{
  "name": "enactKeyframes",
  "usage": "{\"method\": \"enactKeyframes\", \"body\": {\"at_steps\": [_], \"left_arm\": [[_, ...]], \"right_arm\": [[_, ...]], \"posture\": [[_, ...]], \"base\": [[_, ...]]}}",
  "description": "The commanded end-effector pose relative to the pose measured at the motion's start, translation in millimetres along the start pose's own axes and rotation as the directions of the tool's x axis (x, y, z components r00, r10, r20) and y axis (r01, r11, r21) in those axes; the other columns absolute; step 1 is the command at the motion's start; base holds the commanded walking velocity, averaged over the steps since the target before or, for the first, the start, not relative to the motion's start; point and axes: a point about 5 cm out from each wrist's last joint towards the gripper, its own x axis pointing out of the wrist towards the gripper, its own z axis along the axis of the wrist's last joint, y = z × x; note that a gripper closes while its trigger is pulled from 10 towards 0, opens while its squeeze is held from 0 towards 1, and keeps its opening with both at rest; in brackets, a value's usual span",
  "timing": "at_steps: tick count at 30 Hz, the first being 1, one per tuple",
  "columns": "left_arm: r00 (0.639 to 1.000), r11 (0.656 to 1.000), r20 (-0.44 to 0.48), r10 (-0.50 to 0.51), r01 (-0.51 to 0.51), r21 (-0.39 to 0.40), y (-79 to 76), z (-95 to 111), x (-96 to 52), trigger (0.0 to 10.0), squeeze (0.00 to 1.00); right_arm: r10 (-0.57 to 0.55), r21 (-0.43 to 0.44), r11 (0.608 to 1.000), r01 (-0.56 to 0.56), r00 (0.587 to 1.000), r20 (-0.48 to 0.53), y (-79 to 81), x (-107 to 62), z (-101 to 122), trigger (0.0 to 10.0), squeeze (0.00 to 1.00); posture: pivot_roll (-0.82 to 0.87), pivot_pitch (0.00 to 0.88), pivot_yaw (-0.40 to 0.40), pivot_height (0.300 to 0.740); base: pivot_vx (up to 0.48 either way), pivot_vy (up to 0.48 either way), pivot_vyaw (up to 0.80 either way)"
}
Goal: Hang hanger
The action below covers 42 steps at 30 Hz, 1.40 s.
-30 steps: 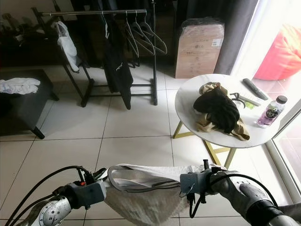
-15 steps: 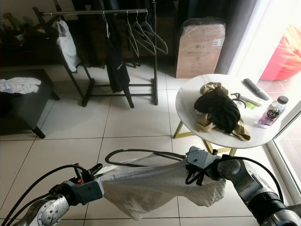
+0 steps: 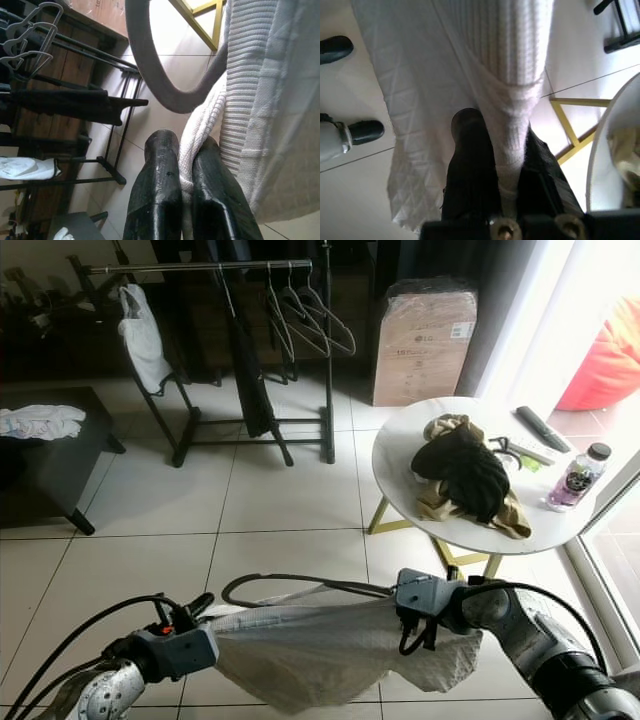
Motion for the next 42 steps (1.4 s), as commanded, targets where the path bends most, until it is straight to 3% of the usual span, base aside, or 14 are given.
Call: {"method": "enactKeyframes", "body": {"at_steps": [1, 2, 5, 13, 19, 21, 24, 25, 28, 31, 34, 42], "left_arm": [[0.92, 0.998, -0.392, 0.013, 0.013, 0.063, 13.6, -77.1, -38.9, 0.0, 0.0], [0.912, 0.998, -0.409, -0.005, 0.031, 0.055, 10.0, -78.9, -40.6, 0.0, 0.0], [0.91, 0.998, -0.415, -0.012, 0.04, 0.058, 8.4, -78.6, -41.3, 0.0, 0.0], [0.901, 0.998, -0.435, 0.006, 0.02, 0.054, 10.0, -79.9, -41.9, 0.0, 0.0], [0.894, 0.998, -0.448, 0.007, 0.021, 0.058, 10.7, -82.6, -44.2, 0.0, 0.0], [0.894, 0.998, -0.449, 0.005, 0.024, 0.059, 10.2, -82.4, -44.2, 0.0, 0.0], [0.893, 0.998, -0.449, 0.002, 0.027, 0.057, 8.9, -81.8, -44.2, 0.0, 0.0], [0.893, 0.998, -0.45, 0.002, 0.027, 0.058, 8.8, -81.8, -44.3, 0.0, 0.0], [0.893, 0.998, -0.45, -0.002, 0.032, 0.058, 8.6, -81.9, -44.7, 0.0, 0.0], [0.893, 0.998, -0.449, -0.003, 0.033, 0.058, 8.4, -81.7, -44.7, 0.0, 0.0], [0.894, 0.998, -0.448, -0.004, 0.034, 0.058, 8.4, -80.9, -44.1, 0.0, 0.0], [0.894, 0.998, -0.449, -0.002, 0.033, 0.06, 9.1, -80.5, -44.2, 0.0, 0.0]], "right_arm": [[-0.105, 0.203, 0.959, 0.195, 0.916, -0.387, -19.8, -68.9, -98.0, 0.0, 0.0], [-0.093, 0.28, 0.944, 0.177, 0.953, -0.289, -22.7, -67.8, -88.9, 0.0, 0.0], [-0.075, 0.303, 0.941, 0.152, 0.965, -0.252, -23.5, -68.5, -85.0, 0.0, 0.0], [-0.086, 0.113, 0.983, 0.147, 0.901, -0.426, -26.3, -81.8, -102.4, 0.0, 0.0], [-0.103, 0.041, 0.989, 0.144, 0.854, -0.509, -31.4, -96.9, -113.0, 0.0, 0.0], [-0.111, 0.068, 0.984, 0.164, 0.866, -0.487, -34.4, -99.1, -111.9, 0.0, 0.0], [-0.081, 0.171, 0.974, 0.15, 0.932, -0.354, -36.7, -97.6, -101.3, 0.0, 0.0], [-0.073, 0.157, 0.979, 0.133, 0.937, -0.34, -37.0, -99.2, -100.3, 0.0, 0.0], [-0.028, 0.062, 0.996, 0.06, 0.904, -0.428, -34.1, -111.2, -111.4, 0.0, 0.0], [-0.015, 0.057, 0.997, 0.044, 0.9, -0.436, -33.1, -113.1, -113.1, 0.0, 0.0], [-0.037, -0.001, 0.999, 0.042, 0.868, -0.495, -33.8, -115.2, -117.6, 0.0, 0.0], [-0.094, -0.068, 0.995, 0.069, 0.855, -0.51, -36.9, -113.7, -117.9, 0.0, 0.0]], "posture": [[-0.09, 0.178, 0.015, 0.74], [-0.1, 0.177, 0.016, 0.74], [-0.1, 0.178, 0.015, 0.74], [-0.09, 0.177, 0.017, 0.74], [-0.09, 0.18, 0.017, 0.74], [-0.09, 0.18, 0.017, 0.74], [-0.09, 0.18, 0.017, 0.74], [-0.09, 0.18, 0.017, 0.74], [-0.09, 0.182, 0.018, 0.74], [-0.09, 0.183, 0.018, 0.74], [-0.1, 0.185, 0.019, 0.74], [-0.09, 0.186, 0.021, 0.74]], "base": [[0.0, 0.0, 0.0], [0.0, 0.0, 0.0], [0.0, 0.0, 0.0], [0.0, 0.0, 0.0], [0.0, 0.0, 0.0], [0.0, 0.0, 0.0], [0.0, 0.0, 0.0], [0.0, 0.0, 0.0], [0.0, 0.0, 0.0], [0.0, 0.0, 0.0], [0.0, 0.0, 0.0], [0.0, 0.0, 0.0]]}}
